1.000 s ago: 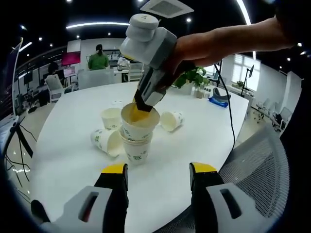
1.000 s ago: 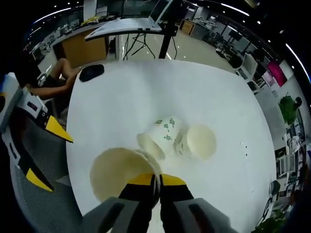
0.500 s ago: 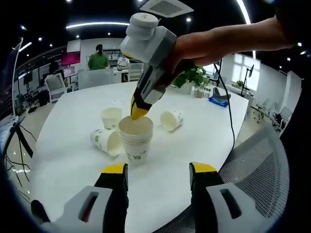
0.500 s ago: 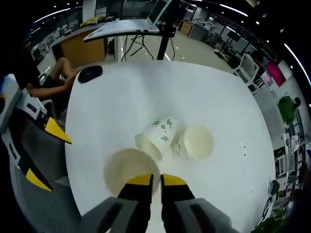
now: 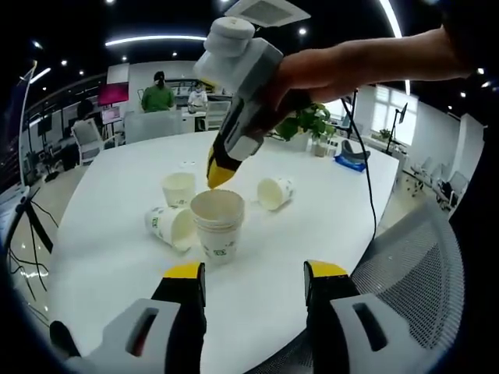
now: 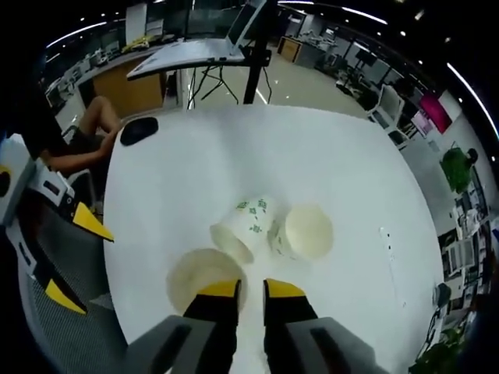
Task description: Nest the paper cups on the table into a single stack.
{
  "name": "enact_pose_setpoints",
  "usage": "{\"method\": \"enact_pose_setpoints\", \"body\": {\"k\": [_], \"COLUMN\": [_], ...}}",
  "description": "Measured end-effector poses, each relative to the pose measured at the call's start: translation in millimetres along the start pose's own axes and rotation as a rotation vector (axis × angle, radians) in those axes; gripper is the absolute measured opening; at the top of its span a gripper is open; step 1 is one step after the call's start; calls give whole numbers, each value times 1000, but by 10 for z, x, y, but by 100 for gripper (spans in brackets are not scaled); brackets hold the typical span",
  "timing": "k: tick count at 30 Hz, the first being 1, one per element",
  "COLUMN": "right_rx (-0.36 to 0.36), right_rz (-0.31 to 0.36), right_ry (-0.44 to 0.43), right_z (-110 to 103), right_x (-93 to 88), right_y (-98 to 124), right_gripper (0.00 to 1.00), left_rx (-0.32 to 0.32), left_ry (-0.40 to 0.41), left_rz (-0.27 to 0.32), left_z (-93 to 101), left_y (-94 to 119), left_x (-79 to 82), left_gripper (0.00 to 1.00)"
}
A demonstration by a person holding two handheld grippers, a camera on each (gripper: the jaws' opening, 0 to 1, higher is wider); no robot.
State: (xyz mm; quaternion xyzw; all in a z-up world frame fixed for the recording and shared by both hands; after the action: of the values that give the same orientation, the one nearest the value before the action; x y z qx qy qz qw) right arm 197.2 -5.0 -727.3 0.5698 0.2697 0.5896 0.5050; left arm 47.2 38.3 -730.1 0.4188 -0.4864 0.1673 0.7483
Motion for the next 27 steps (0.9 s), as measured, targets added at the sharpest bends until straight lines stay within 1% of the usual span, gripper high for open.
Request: {"method": "enact_pose_setpoints", "body": {"k": [9, 14, 16, 20, 23, 24, 27], "right_rx": [-12, -28, -35, -25, -30, -34, -35], "right_rz": [49, 72, 79, 114, 115, 112, 105], "right_ry": [-38, -35, -51, -128, -141, -143, -157], "right_z": [100, 154, 183, 275, 383, 307, 354], "right_x": [55, 118, 142, 214, 231, 217, 223], "right_y": [-3, -57, -81, -160, -253, -233, -312], "right_gripper": [18, 25, 28, 29, 31, 31, 31], "left_rx": [0, 0, 0, 0, 2, 2, 4], "left_ry": [-1, -3, -4, -4, -3, -2, 0], "left_rz": [-1, -4, -4, -6, -6, -6, -4], "left_z": [-3, -4, -6, -5, -8, -8, -12], "left_y": [-2, -6, -9, -10, -9, -9, -8], "left_x": [-1, -6, -9, -11, -11, -10, -8], "left_gripper": [50, 50, 50, 50, 49, 49, 49]}}
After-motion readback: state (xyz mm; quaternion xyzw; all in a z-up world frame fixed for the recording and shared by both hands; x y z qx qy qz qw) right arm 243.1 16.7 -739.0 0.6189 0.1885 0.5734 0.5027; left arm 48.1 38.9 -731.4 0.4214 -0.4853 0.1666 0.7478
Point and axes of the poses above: the point that each gripper's makers call its tool centre point, and the gripper's own axes: y roughly backward along the fingers, z roughly to its right, x roughly out of its top, the point moved 2 cm from there along y, roughly backward along the fingers, and after that the axes turned 4 degrees about y, right-handed, at the moved point
